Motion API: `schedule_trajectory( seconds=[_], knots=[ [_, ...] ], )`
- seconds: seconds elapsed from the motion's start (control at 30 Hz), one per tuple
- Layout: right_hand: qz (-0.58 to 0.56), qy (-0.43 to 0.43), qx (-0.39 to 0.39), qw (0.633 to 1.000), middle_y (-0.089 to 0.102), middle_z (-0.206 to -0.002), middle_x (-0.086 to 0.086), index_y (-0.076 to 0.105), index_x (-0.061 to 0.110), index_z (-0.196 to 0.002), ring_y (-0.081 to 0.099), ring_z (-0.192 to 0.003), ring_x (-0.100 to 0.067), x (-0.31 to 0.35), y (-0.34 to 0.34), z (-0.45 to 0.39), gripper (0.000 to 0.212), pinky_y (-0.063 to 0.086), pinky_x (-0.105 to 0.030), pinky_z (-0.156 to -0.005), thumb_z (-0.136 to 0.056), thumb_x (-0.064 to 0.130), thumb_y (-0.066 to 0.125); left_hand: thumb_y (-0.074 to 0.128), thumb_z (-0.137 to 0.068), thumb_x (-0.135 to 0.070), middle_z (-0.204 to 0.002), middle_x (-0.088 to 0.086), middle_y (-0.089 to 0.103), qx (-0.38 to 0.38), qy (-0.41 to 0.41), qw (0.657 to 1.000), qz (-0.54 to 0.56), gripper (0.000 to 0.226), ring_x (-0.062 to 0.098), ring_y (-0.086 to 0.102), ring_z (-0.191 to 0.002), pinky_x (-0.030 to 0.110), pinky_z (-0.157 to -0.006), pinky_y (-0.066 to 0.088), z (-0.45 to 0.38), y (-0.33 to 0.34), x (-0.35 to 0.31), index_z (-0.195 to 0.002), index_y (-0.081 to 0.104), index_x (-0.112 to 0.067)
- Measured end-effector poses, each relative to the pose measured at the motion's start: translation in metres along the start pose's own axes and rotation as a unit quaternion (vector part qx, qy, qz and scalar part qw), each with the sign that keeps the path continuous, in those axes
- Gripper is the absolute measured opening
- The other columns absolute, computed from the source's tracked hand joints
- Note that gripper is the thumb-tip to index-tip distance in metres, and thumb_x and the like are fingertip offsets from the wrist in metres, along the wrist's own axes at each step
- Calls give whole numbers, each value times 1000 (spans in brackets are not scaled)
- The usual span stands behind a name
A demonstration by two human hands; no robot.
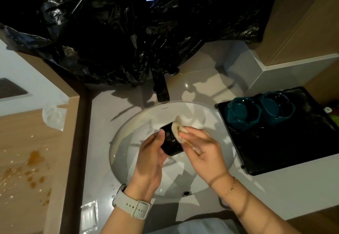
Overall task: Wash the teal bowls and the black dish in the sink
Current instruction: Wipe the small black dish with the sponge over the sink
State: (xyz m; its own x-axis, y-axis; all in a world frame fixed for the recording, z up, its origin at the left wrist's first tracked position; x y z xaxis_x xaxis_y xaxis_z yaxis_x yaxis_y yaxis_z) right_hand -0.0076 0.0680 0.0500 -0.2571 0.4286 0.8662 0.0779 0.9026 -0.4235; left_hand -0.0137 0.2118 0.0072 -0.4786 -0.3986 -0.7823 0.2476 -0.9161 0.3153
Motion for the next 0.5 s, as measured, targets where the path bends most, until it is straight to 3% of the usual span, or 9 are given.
schedule_trajectory(
  seconds=[0.1, 0.23, 0.33, 0.5],
  knots=[
    [36, -44, 75, 996, 64, -113, 13, 71, 20, -112, 59, -104, -9, -7, 0, 8, 39, 46, -15, -92, -79, 0, 65, 48, -99, -21, -112, 20, 72, -4, -16, 1000, 13, 34, 31, 72, -101, 40, -86, 58, -5, -13, -4, -117, 67, 1],
    [73, -26, 2, 997, 68, -107, -1, 72, 22, -105, 67, -97, -19, -17, -17, -5, 34, 53, -33, -86, -79, 0, 66, 52, -96, -21, -108, 20, 73, 57, -61, 996, -19, 32, 31, 73, -94, 32, -70, 61, -4, -4, 4, -115, 68, 0],
    [57, -54, 8, 997, 61, -109, 3, 69, 21, -106, 60, -100, -13, 7, -5, -8, 34, 50, -22, -90, -80, 0, 63, 46, -101, -22, -110, 19, 73, 48, -55, 997, -20, 34, 29, 72, -97, 36, -79, 60, -3, 0, 7, -116, 67, -1],
    [75, -76, 143, 984, 58, -106, 6, 69, 16, -112, 53, -97, -7, 7, 14, 19, 30, 43, -11, -86, -87, 12, 53, 48, -98, -23, -117, 24, 69, 13, -60, 997, 51, 39, 32, 70, -102, 36, -77, 60, -8, -19, 9, -122, 63, 3]
  ],
)
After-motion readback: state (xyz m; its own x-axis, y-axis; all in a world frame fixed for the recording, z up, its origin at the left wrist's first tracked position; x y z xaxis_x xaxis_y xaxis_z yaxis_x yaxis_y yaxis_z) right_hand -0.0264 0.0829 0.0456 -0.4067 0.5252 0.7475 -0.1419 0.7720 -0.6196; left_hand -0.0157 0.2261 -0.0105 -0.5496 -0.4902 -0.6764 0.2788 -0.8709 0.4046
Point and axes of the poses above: each hand's wrist, its own z-axis away from the middle knuckle, its own y-axis out of the palm, x = y × z, the point moved 9 cm from there along -z, towards the middle knuckle
